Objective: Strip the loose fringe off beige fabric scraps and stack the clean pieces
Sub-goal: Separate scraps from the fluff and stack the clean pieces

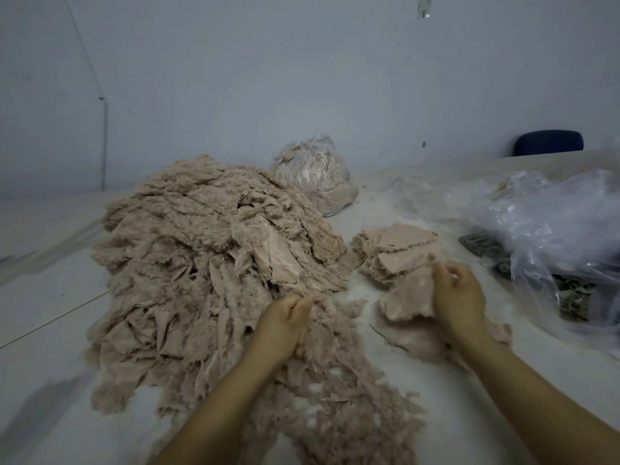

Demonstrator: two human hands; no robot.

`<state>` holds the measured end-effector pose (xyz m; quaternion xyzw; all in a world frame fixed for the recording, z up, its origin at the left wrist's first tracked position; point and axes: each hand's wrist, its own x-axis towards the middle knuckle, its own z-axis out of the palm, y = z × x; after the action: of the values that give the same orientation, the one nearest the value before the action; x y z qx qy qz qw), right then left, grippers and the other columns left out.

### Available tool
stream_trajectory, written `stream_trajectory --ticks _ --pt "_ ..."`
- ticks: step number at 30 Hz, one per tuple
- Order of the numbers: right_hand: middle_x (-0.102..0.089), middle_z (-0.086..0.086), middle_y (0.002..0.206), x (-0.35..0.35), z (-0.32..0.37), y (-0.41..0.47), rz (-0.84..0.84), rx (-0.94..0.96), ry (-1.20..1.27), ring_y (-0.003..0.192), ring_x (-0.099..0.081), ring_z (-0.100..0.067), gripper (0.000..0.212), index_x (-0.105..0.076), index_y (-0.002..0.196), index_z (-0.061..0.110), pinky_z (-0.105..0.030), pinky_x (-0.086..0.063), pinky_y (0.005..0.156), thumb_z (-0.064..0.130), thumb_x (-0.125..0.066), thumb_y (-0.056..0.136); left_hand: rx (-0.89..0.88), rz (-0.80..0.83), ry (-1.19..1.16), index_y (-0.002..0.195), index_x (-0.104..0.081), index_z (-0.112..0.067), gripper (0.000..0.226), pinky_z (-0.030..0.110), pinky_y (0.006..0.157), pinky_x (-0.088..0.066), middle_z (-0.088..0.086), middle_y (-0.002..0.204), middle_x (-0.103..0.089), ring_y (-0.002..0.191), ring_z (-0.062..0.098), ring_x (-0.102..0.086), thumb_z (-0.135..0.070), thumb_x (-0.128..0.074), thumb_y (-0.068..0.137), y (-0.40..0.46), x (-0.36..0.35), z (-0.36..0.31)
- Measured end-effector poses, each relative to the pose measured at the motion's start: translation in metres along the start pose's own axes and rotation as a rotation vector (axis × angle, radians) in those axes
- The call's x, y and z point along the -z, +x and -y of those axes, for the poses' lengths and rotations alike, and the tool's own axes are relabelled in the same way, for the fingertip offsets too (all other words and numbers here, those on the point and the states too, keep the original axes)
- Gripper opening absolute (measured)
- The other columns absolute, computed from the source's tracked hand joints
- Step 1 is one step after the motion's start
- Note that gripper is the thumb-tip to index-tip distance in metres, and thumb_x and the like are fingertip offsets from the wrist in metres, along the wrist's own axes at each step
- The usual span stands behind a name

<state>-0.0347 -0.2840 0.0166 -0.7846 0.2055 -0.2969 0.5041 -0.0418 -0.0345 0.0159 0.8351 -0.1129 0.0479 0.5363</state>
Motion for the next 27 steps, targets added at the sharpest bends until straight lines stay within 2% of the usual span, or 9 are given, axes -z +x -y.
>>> stream_trajectory --ticks 3,5,9,12,14,16,20,23,27 --pt "-0.056 -0.020 0.117 0.013 -0.011 0.011 0.024 0.108 -0.378 0.110 -0.049 -0.037 0.034 -0.052 0.118 0.006 -0.044 -0.039 0.090 0.030 -0.054 0.094 -0.114 0.276 0.287 0.066 -0.063 -0.033 0.025 0.023 0.063 -0.048 -0.011 0.067 -0.062 0.060 0.002 -0.057 -0.040 -0.059 0.089 0.003 0.032 -0.002" --pt "-0.056 -0.017 0.113 0.007 -0.010 -0.002 0.089 0.261 -0.427 0.108 -0.048 -0.036 0.026 -0.056 0.115 0.008 -0.045 -0.038 0.092 0.021 -0.055 0.092 -0.128 0.447 0.401 0.080 -0.067 -0.037 0.006 0.015 0.074 -0.048 -0.015 0.088 -0.063 0.081 -0.004 -0.059 -0.042 -0.070 0.080 0.005 0.057 -0.001" --pt "-0.057 -0.004 0.111 -0.015 -0.008 -0.046 0.333 0.455 -0.601 0.104 -0.045 -0.023 0.020 -0.063 0.109 0.020 -0.036 -0.035 0.089 0.025 -0.049 0.096 -0.082 0.681 0.790 0.118 -0.061 -0.030 0.044 0.012 0.093 -0.033 -0.021 0.119 -0.047 0.110 -0.004 -0.043 -0.044 -0.072 0.078 0.006 0.085 0.016" --pt "-0.057 0.005 0.104 -0.034 0.012 -0.086 0.560 0.541 -0.328 0.099 -0.049 -0.011 0.021 -0.062 0.108 0.024 -0.017 -0.035 0.082 0.036 -0.051 0.096 -0.212 0.454 0.816 0.094 -0.063 -0.032 0.010 0.014 0.073 -0.035 -0.015 0.090 -0.055 0.090 0.010 -0.051 -0.024 -0.057 0.093 0.000 0.077 0.022" --pt "-0.056 0.010 0.105 -0.049 0.024 -0.109 0.812 0.420 -0.169 0.093 -0.053 -0.005 0.034 -0.056 0.115 0.030 -0.009 -0.038 0.074 0.050 -0.060 0.087 -0.191 0.269 0.572 0.075 -0.051 -0.039 0.032 0.008 0.061 -0.034 -0.019 0.072 -0.056 0.074 0.003 -0.054 -0.013 -0.051 0.095 -0.006 0.062 0.021" --pt "-0.055 0.011 0.105 -0.061 0.031 -0.121 0.922 0.335 -0.081 0.089 -0.053 -0.003 0.050 -0.049 0.117 0.032 -0.013 -0.043 0.072 0.055 -0.069 0.078 -0.168 0.175 0.331 0.077 -0.053 -0.039 0.035 0.003 0.066 -0.036 -0.027 0.074 -0.061 0.076 -0.011 -0.056 -0.010 -0.049 0.096 -0.010 0.043 0.014" --pt "-0.064 0.005 0.096 -0.058 0.034 -0.117 0.836 0.196 0.233 0.081 -0.061 -0.012 0.038 -0.056 0.105 0.035 -0.018 -0.049 0.071 0.034 -0.079 0.075 -0.159 0.149 -0.107 0.086 -0.067 -0.032 0.036 0.009 0.077 -0.045 -0.018 0.089 -0.069 0.089 -0.007 -0.062 -0.002 -0.050 0.094 -0.013 0.018 -0.005" --pt "-0.067 -0.004 0.099 -0.049 0.031 -0.107 0.872 0.109 0.413 0.087 -0.066 -0.018 0.036 -0.060 0.107 0.021 -0.026 -0.054 0.074 0.033 -0.074 0.077 -0.216 0.094 0.039 0.093 -0.071 -0.030 0.028 0.003 0.075 -0.039 -0.013 0.092 -0.060 0.085 -0.005 -0.056 -0.006 -0.058 0.091 -0.009 0.015 -0.007" --pt "-0.070 -0.015 0.090 -0.048 0.029 -0.109 0.843 -0.090 0.656 0.071 -0.067 -0.017 0.031 -0.061 0.106 0.001 -0.027 -0.054 0.062 0.021 -0.068 0.084 -0.229 0.138 0.171 0.116 -0.066 -0.021 0.030 0.003 0.078 -0.039 -0.004 0.103 -0.050 0.093 -0.001 -0.051 -0.020 -0.063 0.086 -0.007 0.007 -0.005"
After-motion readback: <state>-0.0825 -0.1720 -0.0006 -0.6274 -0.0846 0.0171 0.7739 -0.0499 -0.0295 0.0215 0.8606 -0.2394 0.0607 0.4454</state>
